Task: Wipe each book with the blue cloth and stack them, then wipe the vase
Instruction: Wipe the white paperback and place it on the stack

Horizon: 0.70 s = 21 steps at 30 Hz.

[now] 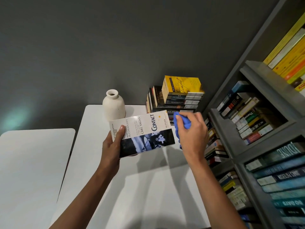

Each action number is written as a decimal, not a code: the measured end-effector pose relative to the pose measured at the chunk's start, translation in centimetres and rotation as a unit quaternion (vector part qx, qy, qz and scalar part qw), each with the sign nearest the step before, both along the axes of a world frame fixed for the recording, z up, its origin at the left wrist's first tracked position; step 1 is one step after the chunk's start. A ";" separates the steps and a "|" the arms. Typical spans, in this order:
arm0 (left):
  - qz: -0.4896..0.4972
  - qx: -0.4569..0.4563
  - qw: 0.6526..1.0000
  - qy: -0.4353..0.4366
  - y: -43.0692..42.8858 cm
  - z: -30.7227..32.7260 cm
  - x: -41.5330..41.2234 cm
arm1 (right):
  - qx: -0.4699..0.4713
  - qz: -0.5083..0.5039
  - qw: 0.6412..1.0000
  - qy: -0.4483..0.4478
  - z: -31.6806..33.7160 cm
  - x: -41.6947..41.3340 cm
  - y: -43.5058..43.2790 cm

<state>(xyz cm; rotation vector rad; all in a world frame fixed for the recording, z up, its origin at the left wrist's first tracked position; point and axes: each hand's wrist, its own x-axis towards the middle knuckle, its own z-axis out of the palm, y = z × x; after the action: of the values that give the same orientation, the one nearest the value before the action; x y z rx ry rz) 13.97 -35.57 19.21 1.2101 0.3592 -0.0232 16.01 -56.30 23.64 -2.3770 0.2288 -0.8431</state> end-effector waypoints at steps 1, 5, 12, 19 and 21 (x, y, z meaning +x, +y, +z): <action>0.004 0.004 1.000 0.000 0.1 0.0 0.1 | 0.014 -0.006 1.000 -0.016 0.4 -0.2 -0.3; 0.012 0.004 1.000 0.008 -0.1 -0.1 0.2 | 0.039 0.087 0.995 0.000 0.6 -1.3 1.5; -0.015 0.011 1.000 0.005 -0.6 0.1 0.3 | -0.010 0.035 0.999 0.022 -1.7 -0.9 1.6; -0.039 0.037 0.999 0.007 -0.6 0.4 1.1 | -0.072 0.067 0.995 0.010 -1.0 0.4 2.7; -0.043 0.041 0.998 0.010 -0.3 0.3 1.2 | -0.096 0.112 0.989 0.015 -1.6 -0.7 2.8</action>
<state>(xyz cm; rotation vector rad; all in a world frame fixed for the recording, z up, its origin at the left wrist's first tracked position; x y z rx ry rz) 15.20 -35.90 19.47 1.3075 0.3291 -0.0953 15.29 -53.48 22.03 -2.5352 -0.1118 -0.7531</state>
